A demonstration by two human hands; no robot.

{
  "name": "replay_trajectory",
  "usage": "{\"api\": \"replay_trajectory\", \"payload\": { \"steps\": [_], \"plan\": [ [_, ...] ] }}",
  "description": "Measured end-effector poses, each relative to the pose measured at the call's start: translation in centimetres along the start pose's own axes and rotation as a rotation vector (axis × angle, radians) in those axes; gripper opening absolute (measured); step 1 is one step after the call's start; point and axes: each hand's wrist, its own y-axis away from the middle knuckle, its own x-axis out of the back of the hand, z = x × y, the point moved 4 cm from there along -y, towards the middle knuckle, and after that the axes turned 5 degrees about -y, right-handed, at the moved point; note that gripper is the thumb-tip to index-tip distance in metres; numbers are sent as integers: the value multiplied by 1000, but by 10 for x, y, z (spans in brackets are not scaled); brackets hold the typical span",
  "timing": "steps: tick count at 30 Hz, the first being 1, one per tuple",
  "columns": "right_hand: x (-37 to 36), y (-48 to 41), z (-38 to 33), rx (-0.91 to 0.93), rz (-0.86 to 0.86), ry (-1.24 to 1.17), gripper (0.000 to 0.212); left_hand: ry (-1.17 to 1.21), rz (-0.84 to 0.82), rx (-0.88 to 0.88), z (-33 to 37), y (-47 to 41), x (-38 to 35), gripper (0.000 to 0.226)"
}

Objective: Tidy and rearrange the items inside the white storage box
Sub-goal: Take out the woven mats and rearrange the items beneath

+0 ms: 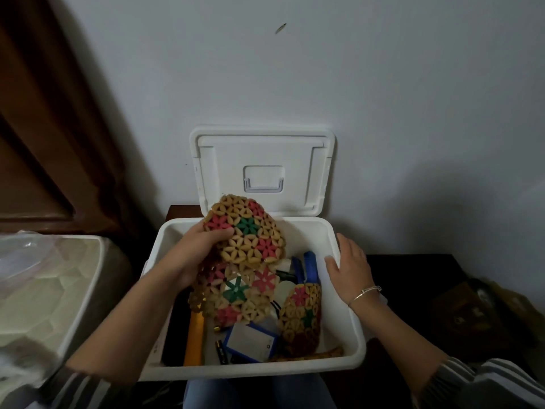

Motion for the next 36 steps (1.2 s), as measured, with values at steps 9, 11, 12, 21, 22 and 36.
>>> {"api": "replay_trajectory", "payload": {
  "steps": [9, 11, 12, 21, 22, 36],
  "plan": [
    [-44, 14, -36, 495, -773, 610, 55, 518, -160, 110, -46, 32, 62, 52],
    [-51, 13, -46, 517, -826, 718, 44, 600, -164, 115, -52, 37, 67, 56],
    [-52, 11, -52, 539, -817, 761, 35, 638, -170, 111, -54, 40, 68, 57],
    [10, 16, -80, 460, -723, 355, 7, 690, -129, 30, -62, 55, 77, 54],
    [29, 18, -82, 448, -683, 247, 3, 675, -113, 21, -62, 54, 76, 54],
    [41, -1, -140, -200, -401, -1151, 31, 497, -197, -42, -46, 52, 1, 50]
  ]
}}
